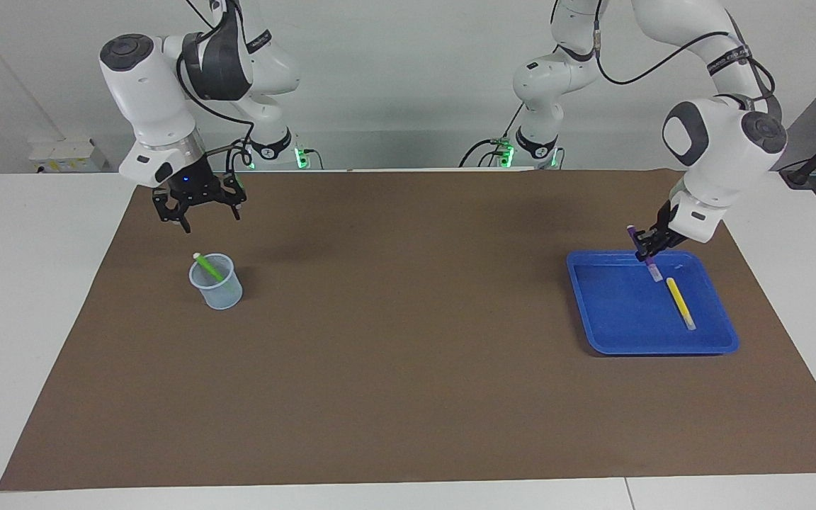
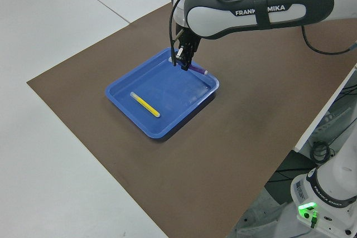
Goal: Right arm passes pens to left for tray arrangement
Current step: 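Release the purple pen in the tray while the right gripper grasps the green pen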
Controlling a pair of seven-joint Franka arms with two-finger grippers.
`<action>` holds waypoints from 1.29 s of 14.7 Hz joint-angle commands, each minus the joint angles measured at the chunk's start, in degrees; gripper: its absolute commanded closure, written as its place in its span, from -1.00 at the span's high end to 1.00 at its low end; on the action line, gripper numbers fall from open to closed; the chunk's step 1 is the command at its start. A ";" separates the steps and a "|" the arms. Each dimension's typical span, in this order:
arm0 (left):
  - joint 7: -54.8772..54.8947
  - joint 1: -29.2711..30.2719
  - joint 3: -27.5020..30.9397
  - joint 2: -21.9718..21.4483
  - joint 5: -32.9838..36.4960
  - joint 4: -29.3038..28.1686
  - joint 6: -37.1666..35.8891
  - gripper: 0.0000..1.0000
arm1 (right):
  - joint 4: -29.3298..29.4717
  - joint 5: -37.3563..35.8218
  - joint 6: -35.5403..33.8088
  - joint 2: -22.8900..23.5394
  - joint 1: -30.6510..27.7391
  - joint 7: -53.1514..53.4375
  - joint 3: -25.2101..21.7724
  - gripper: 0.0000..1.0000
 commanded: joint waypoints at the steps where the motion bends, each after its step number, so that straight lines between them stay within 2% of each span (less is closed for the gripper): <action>1: 7.27 1.35 -0.44 5.07 1.69 2.20 3.86 -1.00 | -2.40 -1.69 3.19 -0.22 -1.76 -2.11 0.35 0.99; 6: 10.36 3.02 -0.44 10.96 7.93 1.94 8.69 -1.00 | -3.81 -3.02 7.67 2.50 -3.52 -3.86 0.35 0.96; 13: 10.27 4.25 -0.44 12.64 8.02 1.14 11.88 -1.00 | -5.39 -3.02 14.00 6.98 -5.54 -5.36 0.35 0.92; 15: 10.18 4.34 -0.44 12.64 8.02 1.14 11.70 -1.00 | -6.00 -3.02 15.06 7.51 -5.81 -5.36 0.35 0.84; 17: 10.01 4.43 -0.44 12.64 8.02 0.97 12.40 -0.61 | -6.71 -3.02 15.15 7.34 -5.98 -5.36 0.35 0.80; 19: 9.83 4.43 -0.44 12.64 8.02 0.88 12.31 -0.43 | -7.15 -3.02 15.15 7.08 -6.24 -5.36 0.35 0.81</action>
